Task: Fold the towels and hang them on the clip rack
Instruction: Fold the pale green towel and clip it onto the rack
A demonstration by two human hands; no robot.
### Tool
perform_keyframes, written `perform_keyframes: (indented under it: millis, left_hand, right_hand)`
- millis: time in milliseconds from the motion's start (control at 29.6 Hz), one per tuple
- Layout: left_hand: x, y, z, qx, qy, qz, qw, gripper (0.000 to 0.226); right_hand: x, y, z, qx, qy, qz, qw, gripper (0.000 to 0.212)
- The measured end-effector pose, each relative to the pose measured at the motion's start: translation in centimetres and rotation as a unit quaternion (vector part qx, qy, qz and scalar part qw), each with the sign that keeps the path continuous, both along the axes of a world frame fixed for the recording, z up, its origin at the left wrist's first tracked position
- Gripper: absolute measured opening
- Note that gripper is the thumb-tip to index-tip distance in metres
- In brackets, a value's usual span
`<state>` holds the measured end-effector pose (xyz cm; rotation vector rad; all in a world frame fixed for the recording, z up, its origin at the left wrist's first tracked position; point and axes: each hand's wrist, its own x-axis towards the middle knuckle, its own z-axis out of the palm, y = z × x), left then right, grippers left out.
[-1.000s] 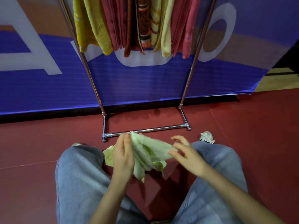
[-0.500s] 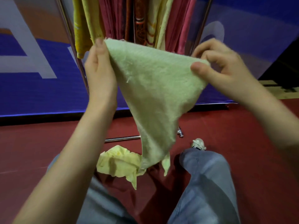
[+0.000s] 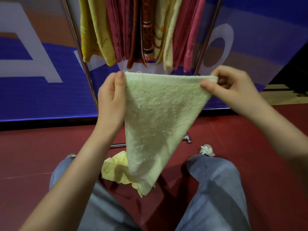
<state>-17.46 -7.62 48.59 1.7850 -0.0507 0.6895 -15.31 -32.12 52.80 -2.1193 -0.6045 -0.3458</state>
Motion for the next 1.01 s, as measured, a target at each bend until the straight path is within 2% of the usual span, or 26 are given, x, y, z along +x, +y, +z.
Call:
perform_keyframes:
  millis: [203,406,575,710,913,1014]
  left_hand:
    - [-0.8,0.5,0.3,0.074,-0.055,0.018,0.996,0.031]
    - [-0.8,0.7,2.0,0.056,-0.092,0.042,0.993,0.032]
    - [-2.6,0.2,-1.6,0.031,-0.023,0.023,0.999,0.029]
    - [-4.1,-0.3,-4.9,0.003,0.05,0.033,0.998,0.029]
    - [-5.2,-1.5,-6.7,-0.031,0.112,0.025,0.993,0.035]
    - [-5.5,-2.5,-6.9,-0.049,0.132,0.027,0.99,0.03]
  right_hand:
    - [-1.0,0.9,0.0,0.109,-0.037,-0.008,0.993,0.019]
    - [-1.2,1.8,1.8,0.192,-0.055,-0.021,0.98,0.018]
    - [-1.9,2.3,-1.0,0.228,0.046,-0.049,0.971,0.023]
    - [-2.8,2.0,-4.3,0.213,0.131,-0.066,0.966,0.024]
    - [-3.2,1.6,-6.8,0.192,0.193,-0.105,0.956,0.022]
    - [-3.5,2.2,-7.5,0.215,0.242,-0.104,0.941,0.022]
